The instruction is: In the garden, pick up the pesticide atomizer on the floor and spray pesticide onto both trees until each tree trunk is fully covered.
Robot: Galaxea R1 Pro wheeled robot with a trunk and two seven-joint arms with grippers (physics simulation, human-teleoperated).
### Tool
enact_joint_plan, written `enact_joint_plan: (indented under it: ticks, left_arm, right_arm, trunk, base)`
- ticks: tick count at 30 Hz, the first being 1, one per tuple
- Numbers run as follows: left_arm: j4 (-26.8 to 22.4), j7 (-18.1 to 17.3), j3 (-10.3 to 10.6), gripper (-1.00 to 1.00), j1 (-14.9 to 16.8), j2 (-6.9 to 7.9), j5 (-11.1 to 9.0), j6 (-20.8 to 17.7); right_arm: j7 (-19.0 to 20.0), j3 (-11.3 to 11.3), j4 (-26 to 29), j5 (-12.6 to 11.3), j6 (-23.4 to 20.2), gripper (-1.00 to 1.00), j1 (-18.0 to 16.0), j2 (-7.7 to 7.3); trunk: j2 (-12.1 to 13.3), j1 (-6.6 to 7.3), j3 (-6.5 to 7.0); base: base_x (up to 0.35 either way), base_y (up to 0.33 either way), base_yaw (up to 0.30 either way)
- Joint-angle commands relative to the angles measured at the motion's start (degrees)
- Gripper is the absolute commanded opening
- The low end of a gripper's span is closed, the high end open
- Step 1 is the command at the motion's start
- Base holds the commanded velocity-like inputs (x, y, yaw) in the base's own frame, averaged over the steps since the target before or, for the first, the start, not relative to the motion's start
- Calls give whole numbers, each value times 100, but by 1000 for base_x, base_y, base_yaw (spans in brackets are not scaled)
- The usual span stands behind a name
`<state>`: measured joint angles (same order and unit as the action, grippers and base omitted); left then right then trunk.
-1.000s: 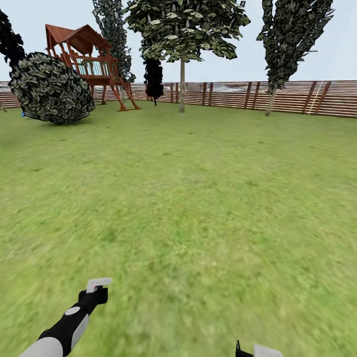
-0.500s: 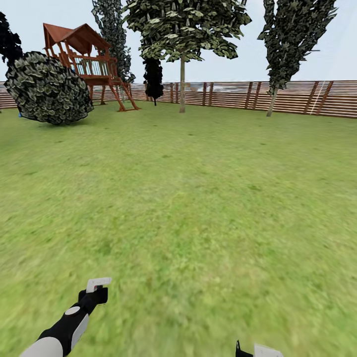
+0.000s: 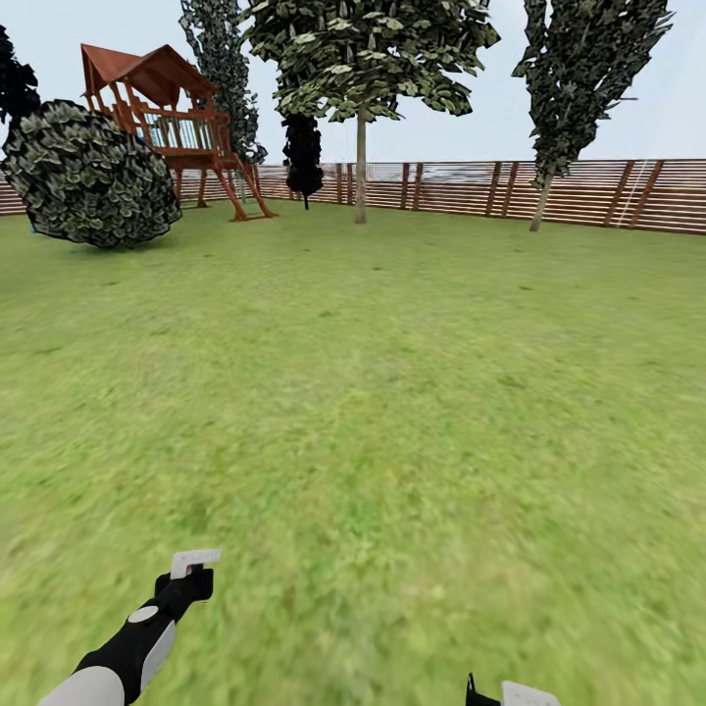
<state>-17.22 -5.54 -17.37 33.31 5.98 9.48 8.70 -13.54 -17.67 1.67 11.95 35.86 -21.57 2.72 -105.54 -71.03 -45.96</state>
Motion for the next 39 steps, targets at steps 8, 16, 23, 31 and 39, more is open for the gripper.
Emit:
enact_joint_plan:
  ticks: [8,16,23,31,39]
  left_arm:
    - [-1,1,4,-100,0,0,0,0]
    - [-1,1,2,-100,0,0,-5,0]
    - [-9,1,5,-100,0,0,-4,0]
    - [-9,-1,2,-100,0,0,0,-6]
    - [-9,-2,6,-100,0,0,-1,-9]
  right_arm:
    - [0,0,0,0,0,100,1,0]
    - [0,0,0,0,0,100,3,0]
    - [0,0,0,1,0,100,1,0]
    - [0,0,0,0,0,100,1,0]
    - [0,0,0,0,0,100,0,0]
  trunk:
    - [0,0,0]
    - [0,0,0]
    - [0,0,0]
    - [0,0,0]
    - [0,0,0]
  base:
    - [340,0,0]
    - [340,0,0]
    - [340,0,0]
    - [340,0,0]
    - [340,0,0]
